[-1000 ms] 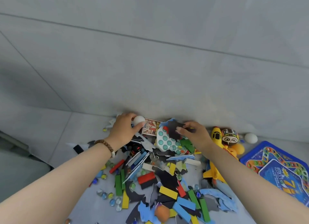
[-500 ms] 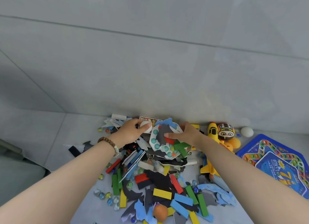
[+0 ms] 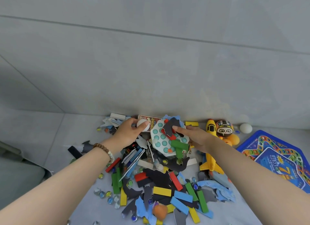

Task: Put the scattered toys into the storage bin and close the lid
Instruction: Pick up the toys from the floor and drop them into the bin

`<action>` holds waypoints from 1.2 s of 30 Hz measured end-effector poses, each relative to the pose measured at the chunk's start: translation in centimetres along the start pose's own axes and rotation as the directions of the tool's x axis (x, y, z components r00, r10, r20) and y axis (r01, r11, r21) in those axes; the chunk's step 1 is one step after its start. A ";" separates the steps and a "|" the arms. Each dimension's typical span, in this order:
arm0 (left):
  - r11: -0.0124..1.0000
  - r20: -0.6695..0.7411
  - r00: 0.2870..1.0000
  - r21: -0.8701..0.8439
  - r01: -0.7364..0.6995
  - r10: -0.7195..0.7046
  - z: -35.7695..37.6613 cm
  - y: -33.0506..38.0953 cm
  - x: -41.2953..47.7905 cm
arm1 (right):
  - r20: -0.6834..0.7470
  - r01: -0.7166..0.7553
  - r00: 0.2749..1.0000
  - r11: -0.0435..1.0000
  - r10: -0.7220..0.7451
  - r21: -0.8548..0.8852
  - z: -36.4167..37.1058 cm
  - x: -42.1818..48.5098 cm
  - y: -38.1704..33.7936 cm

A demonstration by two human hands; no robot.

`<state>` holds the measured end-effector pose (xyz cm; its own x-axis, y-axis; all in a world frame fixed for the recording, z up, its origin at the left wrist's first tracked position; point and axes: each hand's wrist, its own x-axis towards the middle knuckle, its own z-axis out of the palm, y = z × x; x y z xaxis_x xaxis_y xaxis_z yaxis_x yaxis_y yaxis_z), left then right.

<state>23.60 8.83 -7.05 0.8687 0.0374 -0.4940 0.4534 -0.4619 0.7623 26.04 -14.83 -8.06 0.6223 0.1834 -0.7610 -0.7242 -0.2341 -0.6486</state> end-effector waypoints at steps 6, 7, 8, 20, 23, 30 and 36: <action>0.973 0.068 0.997 -0.226 0.045 -0.031 -0.5 2.1 -2.8 | -0.015 0.020 1.000 0.998 -0.019 0.066 0.3 -2.4 -1.4; 0.944 0.119 0.991 -0.317 0.093 -0.058 -0.7 2.8 -3.6 | -0.014 0.026 1.000 0.997 -0.025 0.071 0.5 -3.1 -1.9; 0.910 0.164 0.983 -0.390 0.138 -0.079 -1.0 3.5 -4.5 | -0.014 0.033 0.999 0.997 -0.032 0.076 0.7 -4.0 -2.5; 0.829 -0.043 0.999 -0.557 -0.045 0.025 -16.6 10.8 -24.0 | 0.030 0.170 0.985 0.985 -0.171 0.023 14.3 -22.2 -15.0; 0.828 -0.127 0.991 -0.551 -0.105 0.041 -22.4 10.0 -30.0 | 0.051 0.211 0.976 0.977 -0.210 -0.027 20.9 -26.5 -17.2; 0.817 -0.300 0.950 -0.567 -0.107 -0.083 -33.6 1.2 -41.4 | 0.267 0.192 0.947 0.981 -0.176 -0.035 38.3 -31.2 -16.8; 0.769 -0.368 0.878 -0.639 0.001 -0.307 -37.1 -11.6 -44.9 | 0.368 0.147 0.930 0.939 -0.023 -0.312 51.4 -27.7 -10.7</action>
<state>-13.24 45.34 21.78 0.6966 0.5010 -0.5136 0.4771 0.2111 0.8531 1.29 31.62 19.29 0.4861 0.5271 -0.6970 -0.4960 -0.4903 -0.7167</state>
